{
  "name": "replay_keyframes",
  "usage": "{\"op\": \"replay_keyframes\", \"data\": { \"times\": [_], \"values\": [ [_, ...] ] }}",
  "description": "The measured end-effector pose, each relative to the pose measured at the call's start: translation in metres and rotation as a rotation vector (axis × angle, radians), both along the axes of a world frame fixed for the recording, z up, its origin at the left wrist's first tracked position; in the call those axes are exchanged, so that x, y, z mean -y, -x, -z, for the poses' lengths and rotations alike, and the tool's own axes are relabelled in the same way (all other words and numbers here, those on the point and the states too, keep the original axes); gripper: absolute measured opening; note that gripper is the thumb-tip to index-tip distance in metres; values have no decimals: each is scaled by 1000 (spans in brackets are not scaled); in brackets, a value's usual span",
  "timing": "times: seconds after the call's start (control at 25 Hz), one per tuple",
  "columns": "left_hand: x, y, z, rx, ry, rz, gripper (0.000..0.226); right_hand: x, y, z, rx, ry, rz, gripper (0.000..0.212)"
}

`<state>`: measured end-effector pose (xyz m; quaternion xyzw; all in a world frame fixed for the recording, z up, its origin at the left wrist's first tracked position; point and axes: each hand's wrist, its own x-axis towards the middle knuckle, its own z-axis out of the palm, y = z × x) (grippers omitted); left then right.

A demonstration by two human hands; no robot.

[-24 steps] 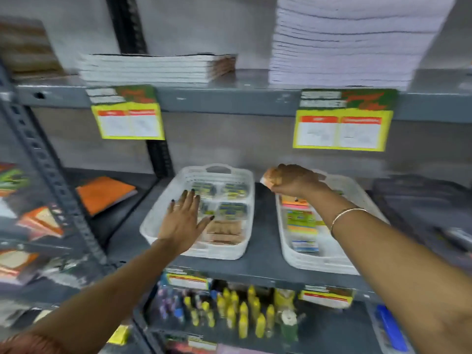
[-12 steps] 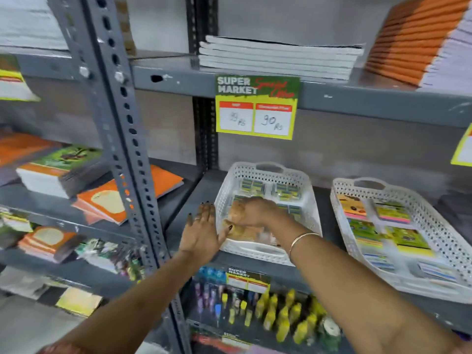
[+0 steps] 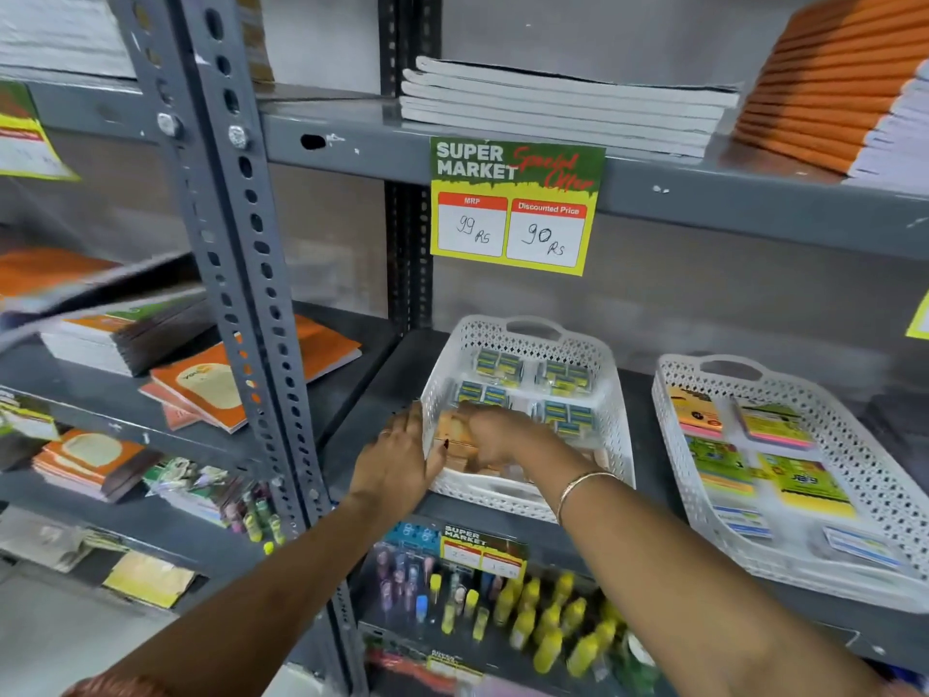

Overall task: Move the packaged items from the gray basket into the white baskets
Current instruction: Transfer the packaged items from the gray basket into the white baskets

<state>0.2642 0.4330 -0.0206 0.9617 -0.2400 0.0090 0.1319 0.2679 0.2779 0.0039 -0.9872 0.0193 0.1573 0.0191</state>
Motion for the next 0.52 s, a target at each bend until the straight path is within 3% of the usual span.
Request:
{"op": "replay_keyframes", "data": {
  "times": [0.28, 0.4, 0.52],
  "values": [
    [-2, -3, 2, 36, -54, 10, 70, 4, 2, 4, 48, -34, -42, 87],
    [-6, -4, -1, 109, -115, 30, 85, 15, 9, -6, 82, -86, -14, 95],
    [7, -5, -14, 172, -53, 101, 104, 43, 26, -23, 177, -142, 79, 99]
  ]
}}
